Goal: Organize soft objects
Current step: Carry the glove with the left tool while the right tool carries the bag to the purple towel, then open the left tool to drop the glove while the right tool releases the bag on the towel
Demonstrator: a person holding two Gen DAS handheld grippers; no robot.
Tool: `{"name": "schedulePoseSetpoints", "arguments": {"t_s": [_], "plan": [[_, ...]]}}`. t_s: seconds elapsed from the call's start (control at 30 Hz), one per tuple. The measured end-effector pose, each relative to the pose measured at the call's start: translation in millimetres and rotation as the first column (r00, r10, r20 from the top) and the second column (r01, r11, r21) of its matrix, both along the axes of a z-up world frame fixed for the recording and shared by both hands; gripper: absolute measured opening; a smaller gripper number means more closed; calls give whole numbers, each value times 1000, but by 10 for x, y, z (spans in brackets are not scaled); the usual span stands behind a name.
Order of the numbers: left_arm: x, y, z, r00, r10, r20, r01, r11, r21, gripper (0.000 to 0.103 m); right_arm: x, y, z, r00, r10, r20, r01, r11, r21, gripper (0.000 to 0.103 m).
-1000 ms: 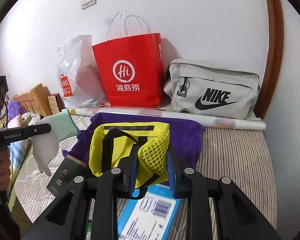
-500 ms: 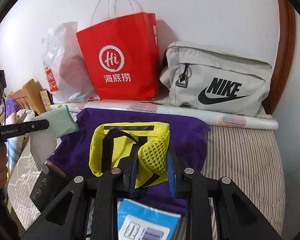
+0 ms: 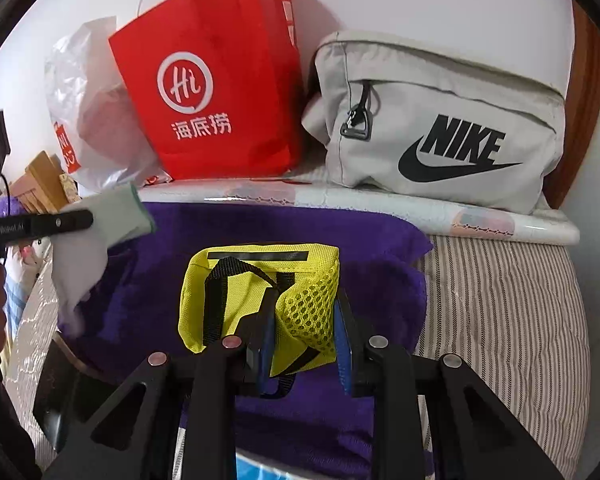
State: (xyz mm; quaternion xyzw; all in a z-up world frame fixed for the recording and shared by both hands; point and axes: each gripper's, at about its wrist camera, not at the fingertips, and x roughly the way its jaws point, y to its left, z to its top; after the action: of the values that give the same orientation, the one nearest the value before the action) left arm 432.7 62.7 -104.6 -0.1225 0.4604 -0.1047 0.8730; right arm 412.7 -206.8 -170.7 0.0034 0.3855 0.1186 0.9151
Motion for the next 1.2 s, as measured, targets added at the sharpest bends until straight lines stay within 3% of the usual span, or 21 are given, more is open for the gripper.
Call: {"name": "schedulePoseSetpoints", "arguments": {"t_s": [0.37, 0.87, 0.93, 1.0, 1.07, 1.2], "plan": [[126, -7, -512, 994, 13, -107, -10, 1000, 27, 10, 155, -25, -270, 998, 2, -67, -3, 1000, -7, 26], [141, -26, -618, 989, 17, -149, -7, 998, 70, 15, 226, -9, -346, 994, -4, -112, 2, 1000, -22, 29], [125, -21, -605, 988, 18, -154, -7, 997, 71, 31, 228, -17, -333, 994, -10, -113, 8, 1000, -24, 32], [85, -19, -561, 989, 23, -146, -11, 997, 82, 45, 205, -13, -313, 994, -7, -109, 5, 1000, -24, 50], [27, -12, -494, 992, 23, -123, -12, 996, 93, 47, 143, -10, -251, 997, -3, -75, 1, 1000, -31, 64], [-92, 8, -360, 995, 25, -101, -16, 996, 89, 47, 24, -68, -121, 999, -20, -31, 19, 999, -34, 66]]}}
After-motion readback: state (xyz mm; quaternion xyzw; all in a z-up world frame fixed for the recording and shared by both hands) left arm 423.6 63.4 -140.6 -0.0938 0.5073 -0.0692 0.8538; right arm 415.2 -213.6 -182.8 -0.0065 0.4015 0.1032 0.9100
